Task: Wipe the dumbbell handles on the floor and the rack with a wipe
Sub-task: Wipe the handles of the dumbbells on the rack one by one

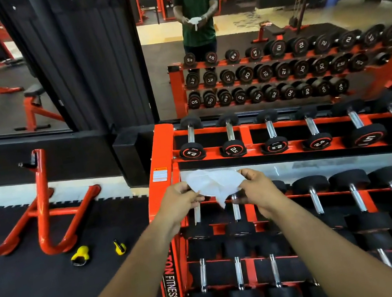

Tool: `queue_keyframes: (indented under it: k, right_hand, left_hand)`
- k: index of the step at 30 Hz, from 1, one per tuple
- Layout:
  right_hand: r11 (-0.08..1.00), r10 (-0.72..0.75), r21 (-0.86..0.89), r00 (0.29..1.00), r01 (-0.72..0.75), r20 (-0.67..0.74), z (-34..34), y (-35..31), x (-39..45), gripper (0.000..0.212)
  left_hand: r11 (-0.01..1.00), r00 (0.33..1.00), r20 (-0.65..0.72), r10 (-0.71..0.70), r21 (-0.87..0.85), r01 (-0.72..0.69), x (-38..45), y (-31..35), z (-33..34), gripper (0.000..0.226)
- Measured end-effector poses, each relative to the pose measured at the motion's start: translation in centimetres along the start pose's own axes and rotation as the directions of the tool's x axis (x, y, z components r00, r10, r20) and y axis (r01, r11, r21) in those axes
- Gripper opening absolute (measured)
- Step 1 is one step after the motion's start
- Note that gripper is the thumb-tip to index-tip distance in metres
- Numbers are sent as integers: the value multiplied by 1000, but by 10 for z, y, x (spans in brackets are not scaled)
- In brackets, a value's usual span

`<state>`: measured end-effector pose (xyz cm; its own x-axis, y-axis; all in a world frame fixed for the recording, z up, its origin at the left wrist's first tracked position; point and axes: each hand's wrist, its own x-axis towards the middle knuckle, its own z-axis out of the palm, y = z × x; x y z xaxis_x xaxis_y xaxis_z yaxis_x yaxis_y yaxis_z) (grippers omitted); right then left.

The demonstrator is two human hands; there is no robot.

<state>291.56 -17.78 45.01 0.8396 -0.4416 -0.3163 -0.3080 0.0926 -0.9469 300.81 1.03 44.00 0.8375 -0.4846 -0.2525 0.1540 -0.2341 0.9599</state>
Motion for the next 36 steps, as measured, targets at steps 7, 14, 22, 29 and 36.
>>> queue_keyframes:
  k: [7,14,22,29,36]
  right_hand:
    - [995,16,97,1000,-18,22,-24,-8,14,21]
    - [996,-26,87,999,22,40,-63,-5,31,23]
    - [999,-14,-47,995,18,96,-90,5,49,22]
    - [993,-7,120,997,-2,77,-102,9,55,15]
    - [982,92,130,946,-139,311,-84,-8,43,48]
  left_hand:
    - [979,997,32,-67,-192,72,-1,20,57,27]
    - [998,974,-221,-50,-54,39,26,15,121,59]
    - [999,961,-278,9,-42,-22,30,22,140,41]
    - [951,963,-257,-84,-310,0,25,23,123,12]
    - [942,981,-194,-23,-334,-44,22,28,112,11]
